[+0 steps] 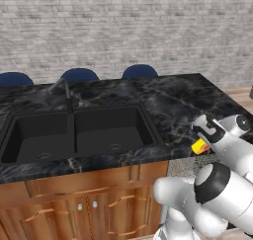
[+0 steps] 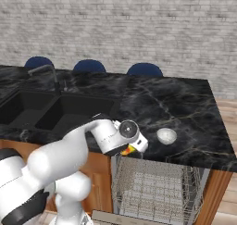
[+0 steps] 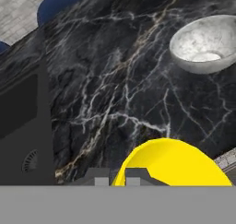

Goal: Pick up the cup and bowl from the counter, place them in the dishwasher, and close the dishwasher door.

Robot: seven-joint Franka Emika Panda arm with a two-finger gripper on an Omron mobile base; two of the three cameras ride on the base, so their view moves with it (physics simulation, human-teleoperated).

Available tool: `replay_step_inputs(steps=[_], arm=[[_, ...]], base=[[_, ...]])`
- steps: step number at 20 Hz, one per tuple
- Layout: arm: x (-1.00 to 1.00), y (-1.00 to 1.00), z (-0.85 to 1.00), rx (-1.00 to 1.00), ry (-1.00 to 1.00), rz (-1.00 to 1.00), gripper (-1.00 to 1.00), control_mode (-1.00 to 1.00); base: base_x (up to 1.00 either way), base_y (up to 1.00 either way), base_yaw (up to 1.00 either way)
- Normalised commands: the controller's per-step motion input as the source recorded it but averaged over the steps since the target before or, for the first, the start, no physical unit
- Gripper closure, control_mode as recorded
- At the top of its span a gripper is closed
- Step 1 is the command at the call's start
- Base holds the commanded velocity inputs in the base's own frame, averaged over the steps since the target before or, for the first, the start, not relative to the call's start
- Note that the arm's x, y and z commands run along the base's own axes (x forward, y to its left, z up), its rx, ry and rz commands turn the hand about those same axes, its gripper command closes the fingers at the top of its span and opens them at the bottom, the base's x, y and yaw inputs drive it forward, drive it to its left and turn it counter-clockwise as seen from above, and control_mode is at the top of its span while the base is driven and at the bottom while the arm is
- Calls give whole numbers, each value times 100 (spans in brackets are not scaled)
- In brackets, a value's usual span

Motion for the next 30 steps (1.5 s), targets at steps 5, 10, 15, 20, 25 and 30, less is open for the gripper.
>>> replay_step_inputs(steps=[5,10,15,20,25,30], arm=[[-27,-28,0,24,0,-11,100,-100],[-12,-35,-5,21,0,-7,100,-100],[-6,-41,-11,22,0,-5,100,-100],[-8,-31,-18,15,0,-5,100,-100],[-1,-28,-29,13,0,-2,100,-100],[0,-22,-45,10,0,0,100,-100]], base=[[0,0,0],[0,0,0],[0,0,0],[0,0,0],[0,0,0],[0,0,0]])
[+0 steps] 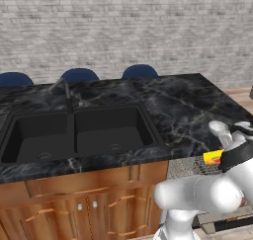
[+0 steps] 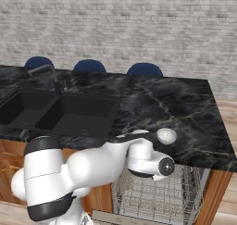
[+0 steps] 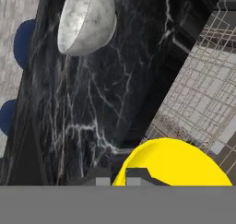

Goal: Pick up the cup and bowl from the counter, place them in the dishwasher, and close the dishwasher door.

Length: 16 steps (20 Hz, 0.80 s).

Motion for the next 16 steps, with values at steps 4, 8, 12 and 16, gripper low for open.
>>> replay_step_inputs(steps=[4,8,12,16], arm=[[0,-23,-49,7,0,0,100,-100],[0,-26,-41,4,0,0,100,-100],[0,-27,-40,1,0,0,100,-100],[0,-24,-43,0,0,0,100,-100]], base=[[0,0,0],[0,0,0],[0,0,0],[0,0,0]])
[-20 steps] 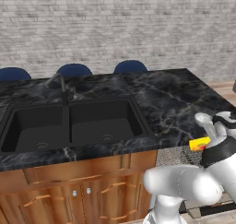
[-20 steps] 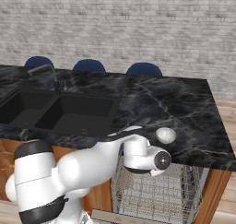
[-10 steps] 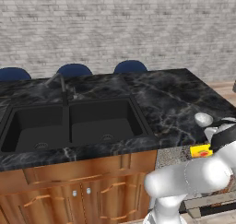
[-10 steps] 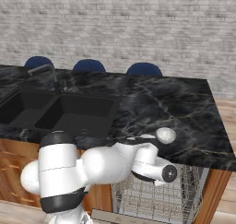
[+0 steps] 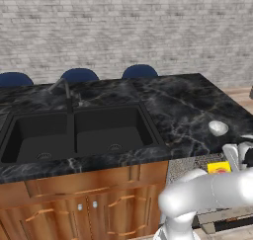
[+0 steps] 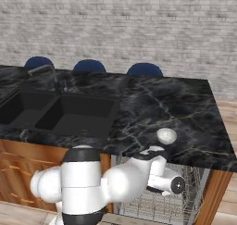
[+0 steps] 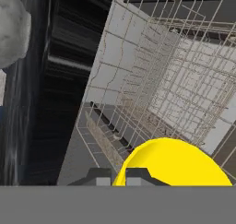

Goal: Pick up the cup and bowl from the counter, place them in the dishwasher, and close the dishwasher door.

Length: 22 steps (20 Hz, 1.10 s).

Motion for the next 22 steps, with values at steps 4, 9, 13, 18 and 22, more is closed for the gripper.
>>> replay_step_inputs(steps=[4,9,13,18,22], arm=[[1,-27,-38,1,0,0,100,-100],[6,-26,-41,2,1,0,100,-100],[10,-18,-43,0,2,-1,100,-100],[16,-10,-45,0,5,-6,100,-100],[26,-18,-43,3,10,-8,100,-100]], base=[[0,0,0],[0,0,0],[0,0,0],[0,0,0],[0,0,0]])
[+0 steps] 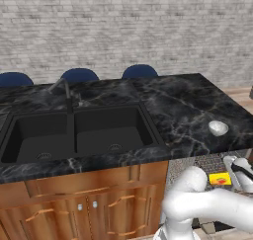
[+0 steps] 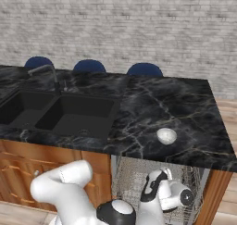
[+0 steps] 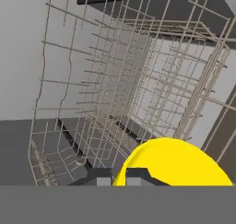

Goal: Pick up the cup and bowl from the counter, place them in the dishwasher, and close the dishwasher door.

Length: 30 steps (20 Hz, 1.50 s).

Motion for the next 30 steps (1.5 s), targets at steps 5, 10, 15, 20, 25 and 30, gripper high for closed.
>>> replay_step_inputs(steps=[5,10,15,20,25,30], arm=[[29,-25,-33,4,10,-6,100,-100],[35,-33,-26,1,8,-1,100,-100],[34,-27,-48,0,9,0,100,-100],[26,-23,-50,0,8,0,-100,-100],[4,-23,-43,0,3,0,-100,-100],[-39,-31,-51,0,0,0,-100,-100]], base=[[0,0,0],[0,0,0],[0,0,0],[0,0,0],[0,0,0],[0,0,0]])
